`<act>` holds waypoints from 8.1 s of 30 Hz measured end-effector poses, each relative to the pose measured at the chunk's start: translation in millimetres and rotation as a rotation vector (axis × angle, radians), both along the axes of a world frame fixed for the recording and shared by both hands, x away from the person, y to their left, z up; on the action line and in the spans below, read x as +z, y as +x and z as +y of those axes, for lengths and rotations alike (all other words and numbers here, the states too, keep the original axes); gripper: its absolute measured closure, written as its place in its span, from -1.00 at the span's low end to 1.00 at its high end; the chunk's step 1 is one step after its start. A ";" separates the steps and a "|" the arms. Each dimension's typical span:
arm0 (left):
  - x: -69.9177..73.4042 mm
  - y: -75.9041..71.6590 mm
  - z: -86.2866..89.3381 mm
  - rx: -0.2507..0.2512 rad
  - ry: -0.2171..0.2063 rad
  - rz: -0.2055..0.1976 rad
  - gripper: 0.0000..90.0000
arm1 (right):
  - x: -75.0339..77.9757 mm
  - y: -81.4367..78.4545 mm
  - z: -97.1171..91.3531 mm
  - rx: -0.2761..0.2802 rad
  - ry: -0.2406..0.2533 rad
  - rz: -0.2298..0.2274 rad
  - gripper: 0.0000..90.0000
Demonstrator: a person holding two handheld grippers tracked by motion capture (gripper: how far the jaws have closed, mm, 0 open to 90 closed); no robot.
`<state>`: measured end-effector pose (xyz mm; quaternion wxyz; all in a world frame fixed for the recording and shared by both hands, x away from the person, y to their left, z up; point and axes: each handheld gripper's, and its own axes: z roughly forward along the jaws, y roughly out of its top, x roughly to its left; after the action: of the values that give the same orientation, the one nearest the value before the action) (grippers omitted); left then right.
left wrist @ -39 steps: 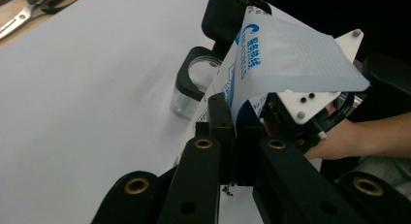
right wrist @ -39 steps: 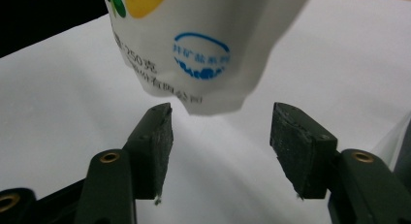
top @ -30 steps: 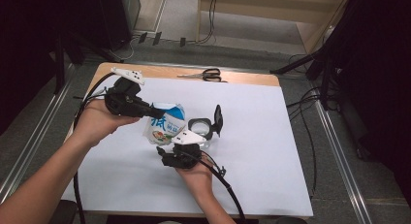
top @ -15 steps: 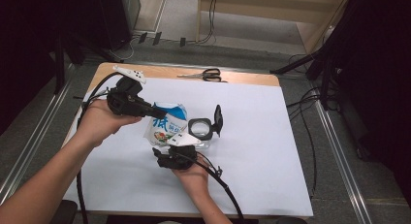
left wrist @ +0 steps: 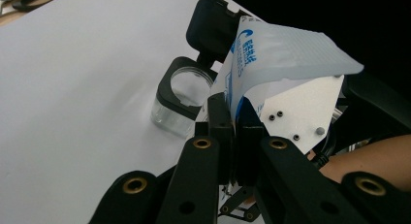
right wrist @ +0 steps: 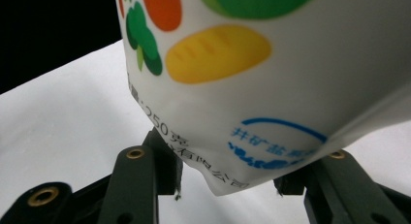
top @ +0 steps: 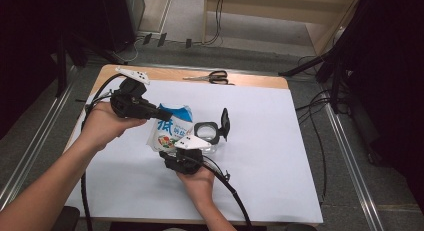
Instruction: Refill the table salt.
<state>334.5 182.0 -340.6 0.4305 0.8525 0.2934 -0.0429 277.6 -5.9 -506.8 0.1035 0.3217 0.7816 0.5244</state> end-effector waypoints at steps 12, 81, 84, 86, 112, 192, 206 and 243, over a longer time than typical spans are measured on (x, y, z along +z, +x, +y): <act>-12.9 -3.8 -11.3 -0.026 0.038 -0.037 0.82 | -0.6 -2.3 -1.2 0.028 0.030 0.033 0.33; -28.9 21.6 -56.4 -0.003 0.128 0.024 0.90 | -8.2 -6.5 -7.7 0.068 0.115 0.093 0.54; -29.7 20.8 -55.4 -0.007 0.135 0.029 0.80 | -8.5 -6.5 -7.8 0.071 0.120 0.095 0.54; -29.4 19.9 -54.2 -0.010 0.140 0.026 0.79 | -8.5 -5.9 -8.1 0.069 0.125 0.098 0.54; -25.4 22.9 -55.1 0.021 0.172 0.051 1.00 | -11.8 -2.4 -8.3 0.084 0.123 0.126 0.53; -19.9 41.9 -82.7 0.007 0.240 0.127 0.89 | 3.1 3.6 4.6 0.105 0.240 0.159 0.57; -17.7 43.1 -89.2 -0.004 0.260 0.125 0.95 | 6.8 4.5 4.4 0.121 0.302 0.167 0.55; -12.5 50.2 -101.5 -0.017 0.330 0.163 0.93 | 10.6 10.0 8.5 0.116 0.369 0.204 0.47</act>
<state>384.7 80.5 -353.1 0.2593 0.9076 0.3234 -0.0669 287.6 2.6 -496.2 -0.0673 0.3413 0.6958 0.6284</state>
